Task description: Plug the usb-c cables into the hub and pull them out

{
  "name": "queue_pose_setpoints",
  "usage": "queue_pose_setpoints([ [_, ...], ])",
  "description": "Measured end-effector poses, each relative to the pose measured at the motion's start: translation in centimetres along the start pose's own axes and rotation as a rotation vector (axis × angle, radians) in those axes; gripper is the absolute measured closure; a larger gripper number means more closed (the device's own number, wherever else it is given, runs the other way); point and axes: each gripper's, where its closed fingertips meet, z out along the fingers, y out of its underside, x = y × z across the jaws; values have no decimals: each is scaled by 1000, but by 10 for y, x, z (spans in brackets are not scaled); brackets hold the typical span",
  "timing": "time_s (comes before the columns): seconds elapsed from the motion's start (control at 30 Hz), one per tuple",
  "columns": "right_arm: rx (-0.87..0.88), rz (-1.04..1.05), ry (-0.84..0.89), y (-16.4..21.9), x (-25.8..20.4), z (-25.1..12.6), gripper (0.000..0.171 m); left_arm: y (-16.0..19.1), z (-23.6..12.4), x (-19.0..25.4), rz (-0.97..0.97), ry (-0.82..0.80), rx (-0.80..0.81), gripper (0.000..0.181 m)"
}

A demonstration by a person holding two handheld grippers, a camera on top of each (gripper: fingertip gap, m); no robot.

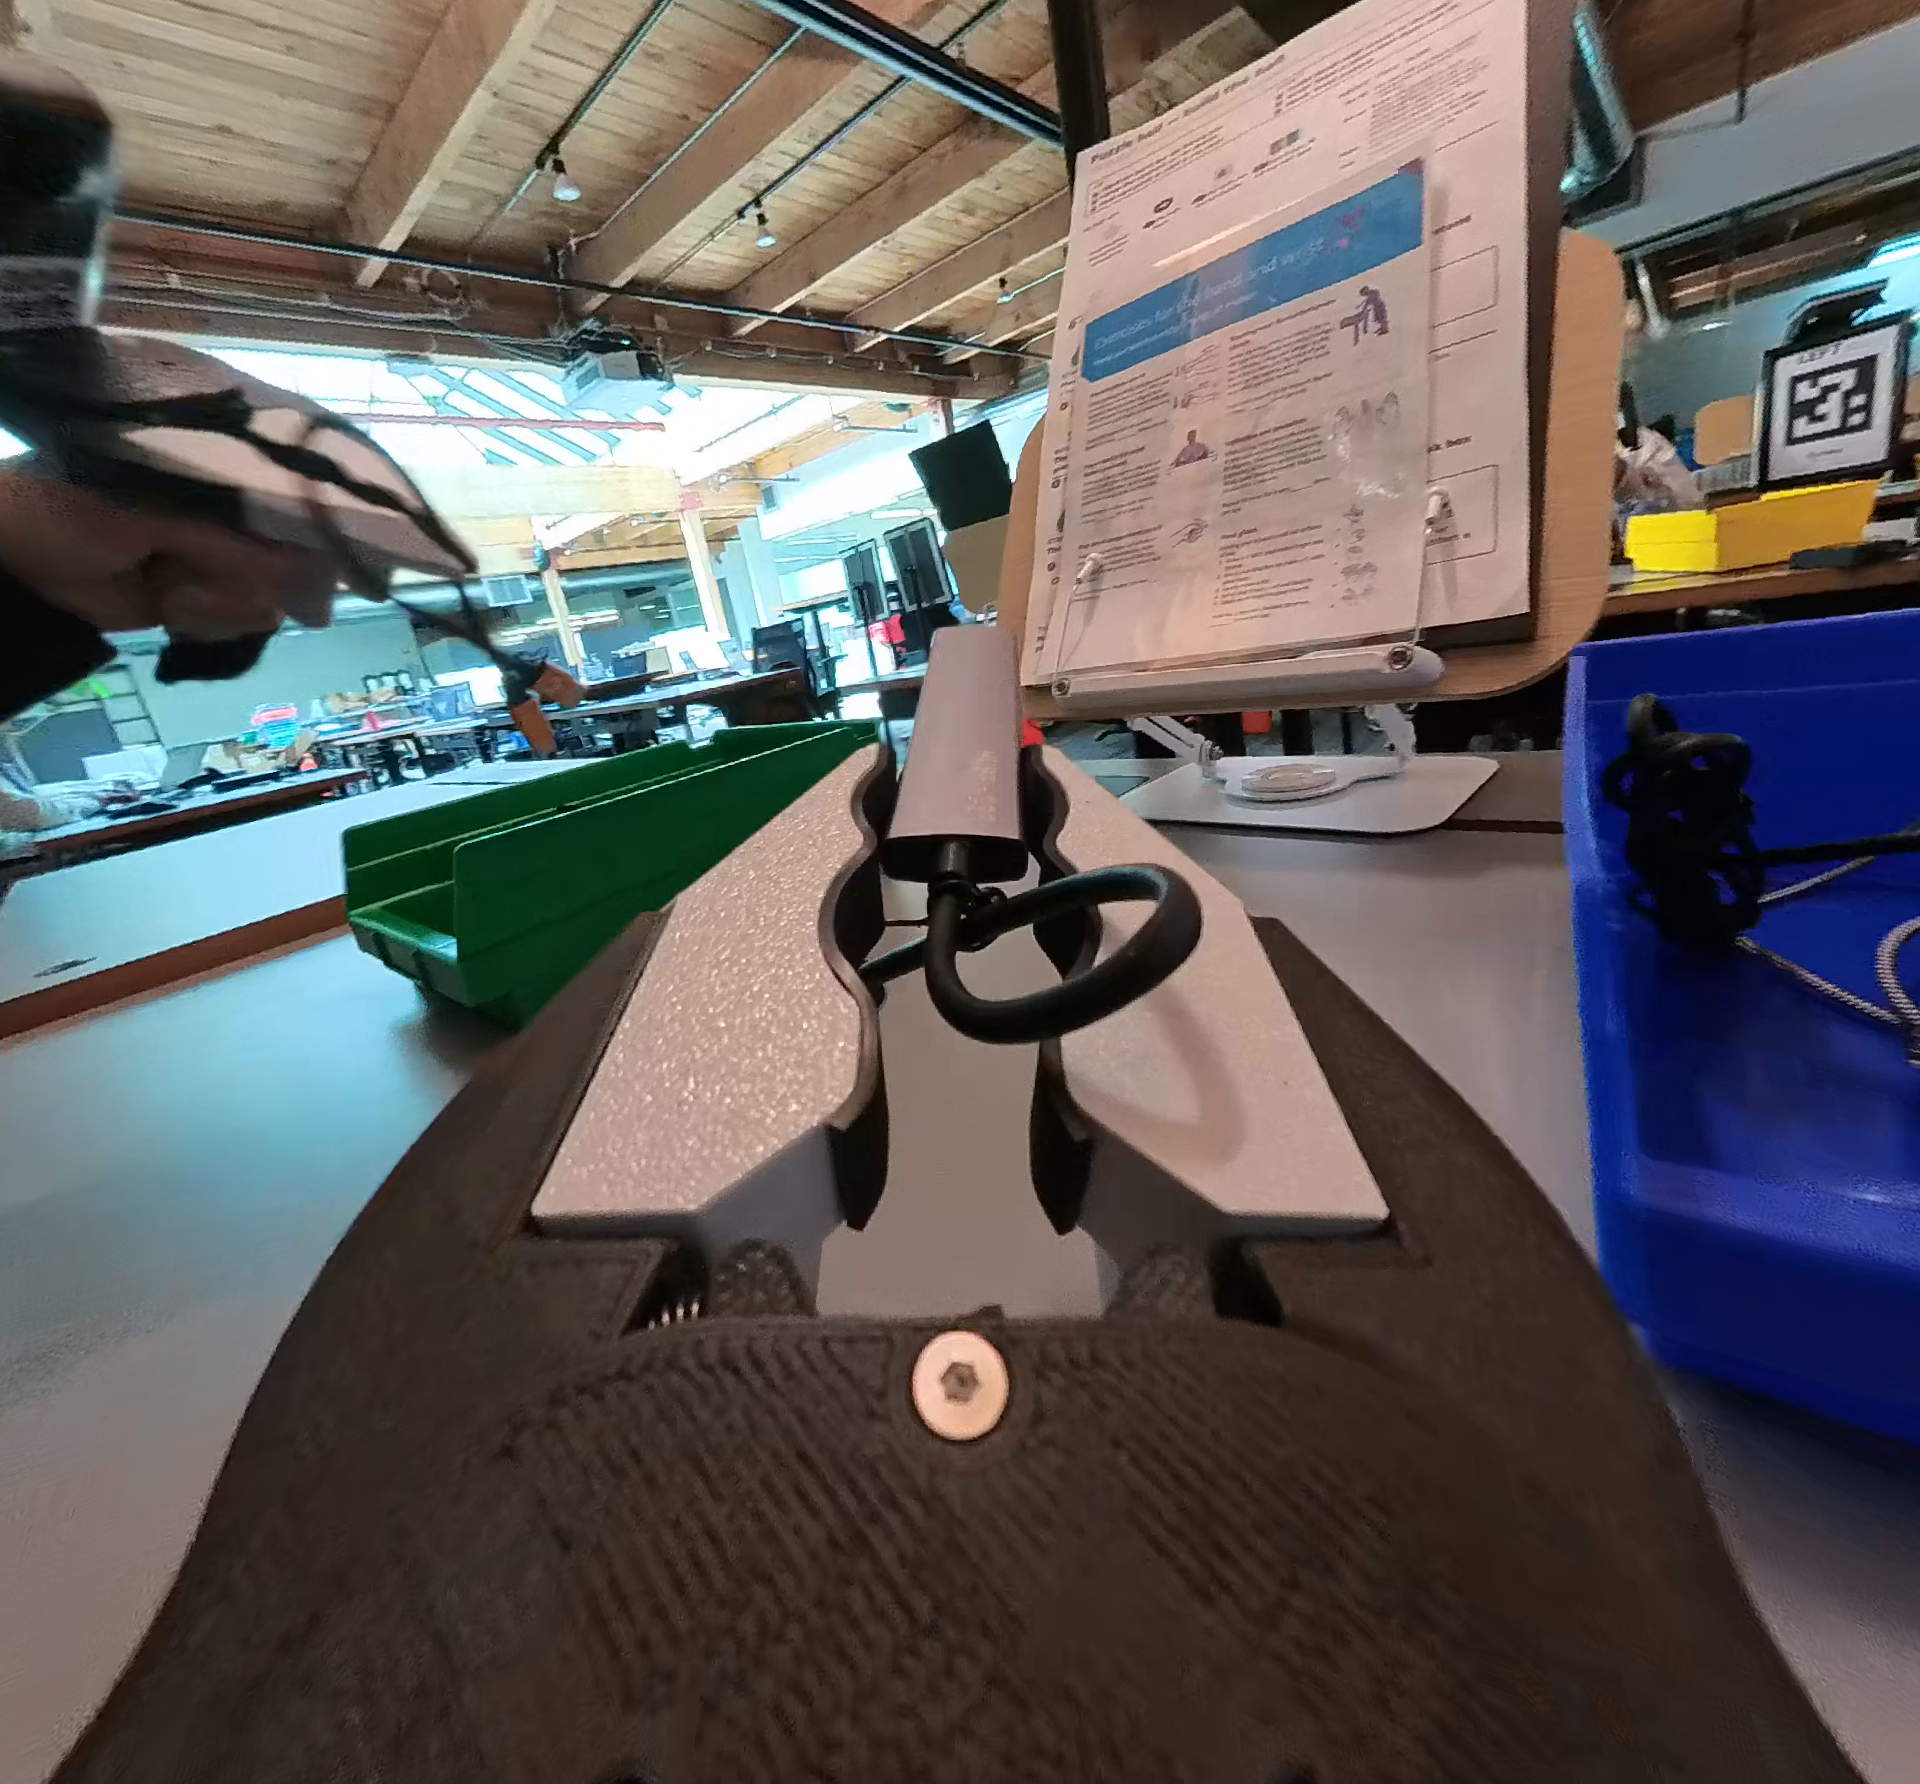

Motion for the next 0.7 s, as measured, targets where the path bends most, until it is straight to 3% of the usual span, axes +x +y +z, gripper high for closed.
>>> queue_pose_setpoints([
  [0.07,5,-26,18,-1,3,-1,148,-11,23,55,217,176,57,180],
  [0.23,9,-47,27,-3,3,-3,148,42,94,147,669,345,-74,180],
  [0.33,14,-46,28,-4,4,-4,148,70,115,160,698,345,-163,165],
  [0.47,12,-44,26,-4,5,-3,148,68,107,158,359,390,-105,151],
  [0.6,7,-56,21,-3,4,-2,148,73,112,106,-269,81,-160,145],
  [0.7,6,-60,17,-3,3,-2,148,85,117,116,-511,59,-197,137],
])
